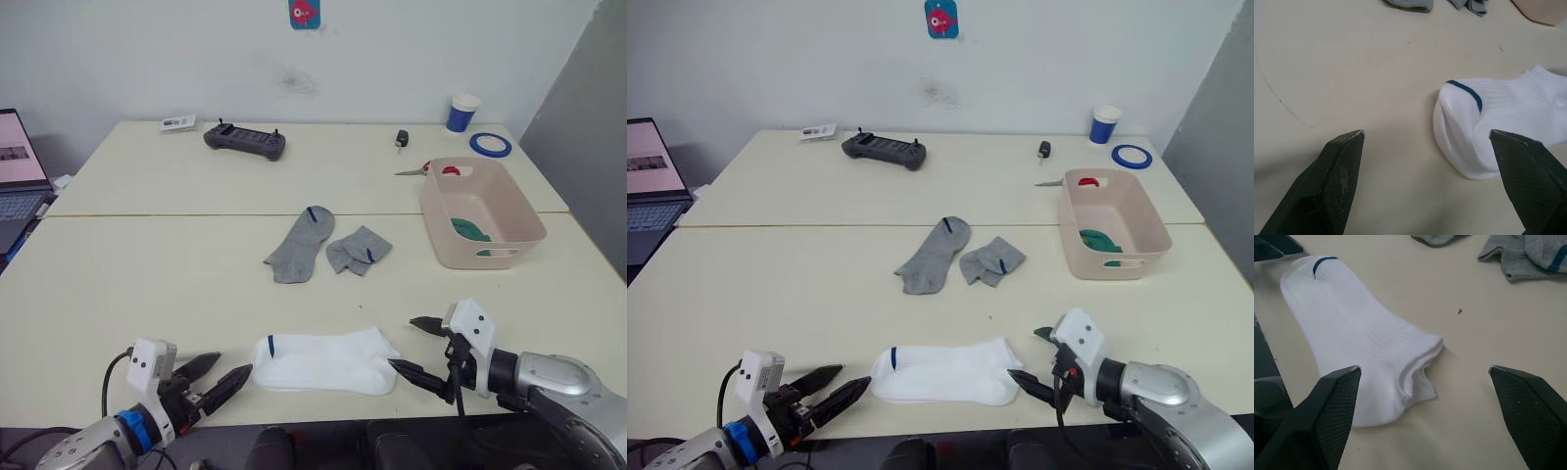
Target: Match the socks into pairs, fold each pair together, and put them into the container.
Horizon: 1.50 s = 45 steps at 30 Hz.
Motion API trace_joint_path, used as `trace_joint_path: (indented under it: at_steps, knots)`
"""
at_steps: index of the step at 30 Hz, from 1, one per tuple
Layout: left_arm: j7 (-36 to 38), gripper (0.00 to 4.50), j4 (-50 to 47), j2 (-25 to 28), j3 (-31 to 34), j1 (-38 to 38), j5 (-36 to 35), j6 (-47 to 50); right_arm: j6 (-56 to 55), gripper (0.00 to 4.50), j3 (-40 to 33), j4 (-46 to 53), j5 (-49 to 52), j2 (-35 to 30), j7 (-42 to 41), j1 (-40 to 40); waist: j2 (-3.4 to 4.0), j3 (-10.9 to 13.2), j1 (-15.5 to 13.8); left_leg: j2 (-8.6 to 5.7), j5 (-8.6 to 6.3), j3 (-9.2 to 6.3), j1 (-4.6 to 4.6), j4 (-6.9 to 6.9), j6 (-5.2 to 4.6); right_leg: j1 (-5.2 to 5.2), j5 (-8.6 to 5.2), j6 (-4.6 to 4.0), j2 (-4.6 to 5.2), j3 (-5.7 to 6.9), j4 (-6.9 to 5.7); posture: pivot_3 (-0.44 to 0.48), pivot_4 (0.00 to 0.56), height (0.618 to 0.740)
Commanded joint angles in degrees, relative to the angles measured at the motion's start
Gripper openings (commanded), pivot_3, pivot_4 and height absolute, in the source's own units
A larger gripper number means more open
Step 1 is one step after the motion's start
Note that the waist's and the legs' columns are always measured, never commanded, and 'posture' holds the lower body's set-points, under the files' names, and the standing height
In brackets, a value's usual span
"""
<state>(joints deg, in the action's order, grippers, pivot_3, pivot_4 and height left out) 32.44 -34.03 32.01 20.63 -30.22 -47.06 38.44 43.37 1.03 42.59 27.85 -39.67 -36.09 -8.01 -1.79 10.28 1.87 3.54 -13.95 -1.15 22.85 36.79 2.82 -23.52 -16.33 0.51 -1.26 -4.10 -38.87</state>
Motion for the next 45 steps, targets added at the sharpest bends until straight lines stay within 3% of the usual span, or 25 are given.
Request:
trace_joint_path:
  at_steps: [1, 4, 7, 9, 11, 19, 22, 35, 45]
  knots:
    - [-3.78, 4.25, -1.26, -1.73, -3.71, 3.11, -0.40, 2.48, -2.15, 4.50, 2.87, -2.09, -2.36, 2.68, 2.36, -0.06, -0.02, -0.01, -0.04, 0.00, 0.00, -0.01, -0.01, 0.00, 0.00, 0.01, 0.00, 0.00, -0.02, 0.00, 0.00, 0.000, 0.150, 0.740]
    - [-5.70, 4.25, -0.32, -2.52, -6.20, 5.19, 0.31, 4.26, -3.04, 4.50, 3.62, -4.91, -3.57, 5.38, 4.10, -0.58, 0.00, -0.03, -0.17, -0.04, 0.00, -0.02, 0.00, 0.01, 0.00, 0.04, 0.00, 0.01, -0.05, 0.00, -0.01, 0.000, 0.150, 0.740]
    - [-6.03, 3.70, 0.01, -1.92, -8.44, 5.77, 1.39, 5.44, -3.04, 4.50, 4.26, -6.52, -4.38, 6.37, 4.52, -1.16, 0.03, -0.05, -0.13, -0.06, 0.00, 0.03, -0.01, 0.02, 0.00, 0.24, 0.02, 0.03, -0.04, 0.00, -0.01, 0.000, 0.150, 0.740]
    - [-5.22, 3.08, 0.23, -1.04, -9.81, 5.52, 2.05, 5.92, -3.12, 4.32, 4.81, -6.78, -4.83, 6.43, 4.22, -1.78, 0.08, -0.11, -0.13, -0.06, 0.00, 0.04, -0.01, 0.02, 0.00, 0.26, 0.02, 0.04, -0.04, -0.01, -0.01, 0.000, 0.150, 0.740]
    - [-4.34, 2.50, 0.14, -0.07, -11.11, 5.03, 2.40, 6.51, -3.64, 3.93, 5.98, -6.02, -5.53, 5.80, 3.60, -2.24, 0.11, -0.15, -0.12, -0.05, 0.00, 0.04, -0.02, 0.01, 0.00, 0.26, 0.01, 0.05, -0.04, -0.01, -0.01, 0.000, 0.150, 0.740]
    - [-4.31, 0.06, 1.96, 0.59, -13.00, 4.76, 4.02, 6.75, -4.26, 1.09, 10.41, -3.43, -7.31, 4.26, 2.49, -2.39, 0.29, -0.30, -0.11, -0.05, 0.00, 0.03, -0.05, -0.01, 0.00, 0.22, -0.02, 0.06, -0.03, -0.02, -0.01, 0.000, 0.150, 0.740]
    - [-4.08, 0.00, 2.16, -0.12, -12.22, 4.76, 3.93, 5.82, -4.43, 0.02, 10.36, -3.11, -6.99, 4.24, 2.52, -2.14, 0.28, -0.31, -0.11, -0.06, 0.00, 0.04, -0.08, -0.01, 0.01, 0.19, -0.03, 0.07, -0.02, -0.02, 0.00, 0.000, 0.150, 0.740]
    - [-4.46, 0.00, 3.83, -3.22, -7.14, 9.22, 2.46, 2.12, -5.18, 0.02, 8.46, -4.54, -6.61, 6.72, 3.57, 3.24, 0.21, -0.26, -0.07, -0.06, 0.00, 0.00, -0.07, 0.01, 0.01, 0.11, -0.02, 0.07, -0.02, -0.01, -0.02, 0.000, 0.150, 0.740]
    - [-6.59, 0.00, 5.94, -3.60, -10.11, 14.65, 5.48, 2.72, -4.19, 0.02, 9.59, -11.63, -9.83, 6.78, 4.23, 9.04, 0.11, -0.21, -0.04, -0.05, -0.01, 0.04, 0.05, -0.02, 0.00, 0.27, 0.12, 0.37, -0.12, 0.05, -0.04, 0.000, 0.150, 0.740]
